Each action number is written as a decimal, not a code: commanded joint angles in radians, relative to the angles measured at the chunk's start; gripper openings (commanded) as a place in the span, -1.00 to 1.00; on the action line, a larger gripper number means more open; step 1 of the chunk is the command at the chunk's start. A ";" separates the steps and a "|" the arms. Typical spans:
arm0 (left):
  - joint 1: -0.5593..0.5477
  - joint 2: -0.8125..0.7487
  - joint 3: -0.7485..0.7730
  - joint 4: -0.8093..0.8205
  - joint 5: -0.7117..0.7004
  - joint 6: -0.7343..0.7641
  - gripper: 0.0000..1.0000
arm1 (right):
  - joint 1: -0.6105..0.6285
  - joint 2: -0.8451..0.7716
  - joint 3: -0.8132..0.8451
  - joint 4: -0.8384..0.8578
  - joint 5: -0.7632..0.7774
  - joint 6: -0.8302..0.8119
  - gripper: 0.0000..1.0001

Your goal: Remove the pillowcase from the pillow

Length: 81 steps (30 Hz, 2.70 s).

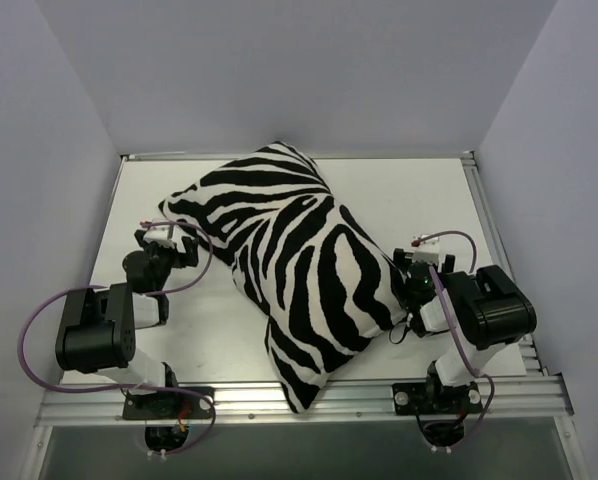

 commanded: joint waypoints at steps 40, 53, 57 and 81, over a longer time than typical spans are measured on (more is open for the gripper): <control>-0.259 -0.165 0.571 -1.351 0.123 0.317 1.00 | 0.302 0.263 1.107 -1.038 -1.034 0.546 0.03; -0.038 -0.474 0.637 -1.390 0.247 0.208 0.96 | 0.103 -0.004 1.231 -1.276 -0.765 0.503 -1.00; -0.007 -0.499 0.705 -1.471 0.209 0.206 0.96 | 0.046 -0.102 1.362 -1.441 -0.553 0.366 -1.00; 0.089 -0.430 0.761 -1.548 0.177 0.131 0.93 | 0.961 0.453 1.466 -1.584 0.460 0.127 -0.96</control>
